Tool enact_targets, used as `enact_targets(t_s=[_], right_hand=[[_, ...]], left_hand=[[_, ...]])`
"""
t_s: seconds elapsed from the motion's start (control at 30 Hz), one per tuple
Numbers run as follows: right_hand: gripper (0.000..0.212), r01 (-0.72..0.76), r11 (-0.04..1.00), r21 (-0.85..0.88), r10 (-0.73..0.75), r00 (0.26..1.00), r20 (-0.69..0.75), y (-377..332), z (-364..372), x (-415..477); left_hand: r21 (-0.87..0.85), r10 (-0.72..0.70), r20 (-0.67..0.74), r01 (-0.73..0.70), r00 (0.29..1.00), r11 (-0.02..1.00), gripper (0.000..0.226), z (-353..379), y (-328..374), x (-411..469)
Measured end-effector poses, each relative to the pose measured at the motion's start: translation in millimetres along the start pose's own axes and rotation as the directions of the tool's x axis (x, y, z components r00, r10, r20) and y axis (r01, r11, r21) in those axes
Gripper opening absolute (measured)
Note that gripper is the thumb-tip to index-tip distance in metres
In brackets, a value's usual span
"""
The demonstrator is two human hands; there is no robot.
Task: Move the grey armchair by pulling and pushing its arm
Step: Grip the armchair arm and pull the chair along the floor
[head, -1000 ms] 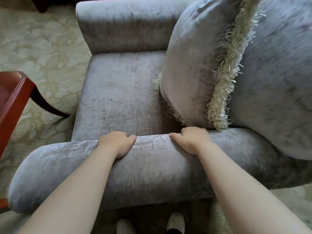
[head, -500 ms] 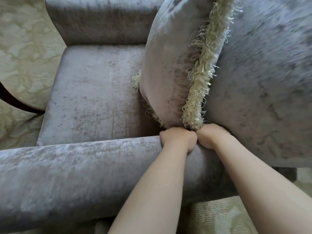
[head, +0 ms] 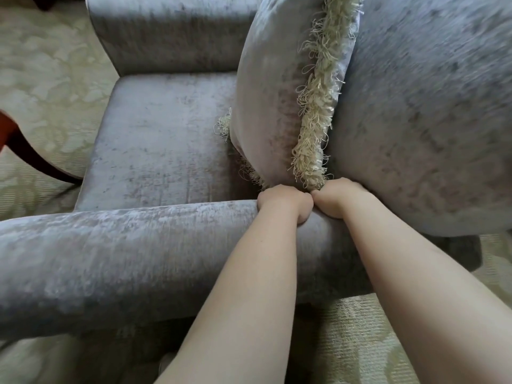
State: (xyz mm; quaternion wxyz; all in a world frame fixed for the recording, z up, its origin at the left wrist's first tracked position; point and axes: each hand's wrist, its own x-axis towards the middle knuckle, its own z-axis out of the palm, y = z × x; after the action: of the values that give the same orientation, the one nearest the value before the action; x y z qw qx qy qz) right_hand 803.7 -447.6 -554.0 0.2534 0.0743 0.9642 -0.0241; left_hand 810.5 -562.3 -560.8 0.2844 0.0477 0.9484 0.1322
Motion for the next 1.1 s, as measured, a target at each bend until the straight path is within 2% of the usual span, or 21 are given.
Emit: enact_targets(t_s=[0.13, 0.33, 0.43, 0.5, 0.67, 0.87, 1.1], right_hand=[[0.048, -0.019, 1.000, -0.006, 0.019, 0.999, 0.027, -1, 10, -10], [0.050, -0.080, 0.997, -0.002, 0.079, 0.979, 0.189, -13, 2, -2], [0.042, -0.084, 0.996, 0.036, 0.079, 0.990, 0.121, -13, 5, -3], [0.040, -0.005, 0.998, 0.058, 0.000, 0.996, 0.087, -9, 11, -8], [0.043, 0.032, 0.997, 0.065, -0.037, 0.996, 0.085, -7, 10, -10], [0.048, 0.004, 0.998, 0.066, -0.009, 0.998, 0.069, -7, 11, -13], [0.050, -0.019, 0.999, 0.046, 0.015, 0.997, 0.073, -7, 21, -19]], left_hand=[[0.021, -0.001, 0.022, 0.000, 1.000, 1.000, 0.047, 6, -4, -8], [0.040, 0.012, 0.056, -0.014, 0.998, 0.999, 0.042, 7, -4, -5], [0.009, 0.001, 0.074, -0.002, 0.997, 1.000, 0.043, 8, -6, -1], [0.010, -0.022, 0.054, 0.022, 0.998, 1.000, 0.045, 12, -6, -2], [0.075, -0.136, -0.009, 0.136, 0.991, 0.988, 0.054, 13, -6, -10], [0.051, -0.018, 0.030, 0.017, 0.999, 0.999, 0.061, 7, -23, -13], [0.095, -0.020, 0.038, 0.016, 0.999, 0.995, 0.058, 11, -24, -22]])
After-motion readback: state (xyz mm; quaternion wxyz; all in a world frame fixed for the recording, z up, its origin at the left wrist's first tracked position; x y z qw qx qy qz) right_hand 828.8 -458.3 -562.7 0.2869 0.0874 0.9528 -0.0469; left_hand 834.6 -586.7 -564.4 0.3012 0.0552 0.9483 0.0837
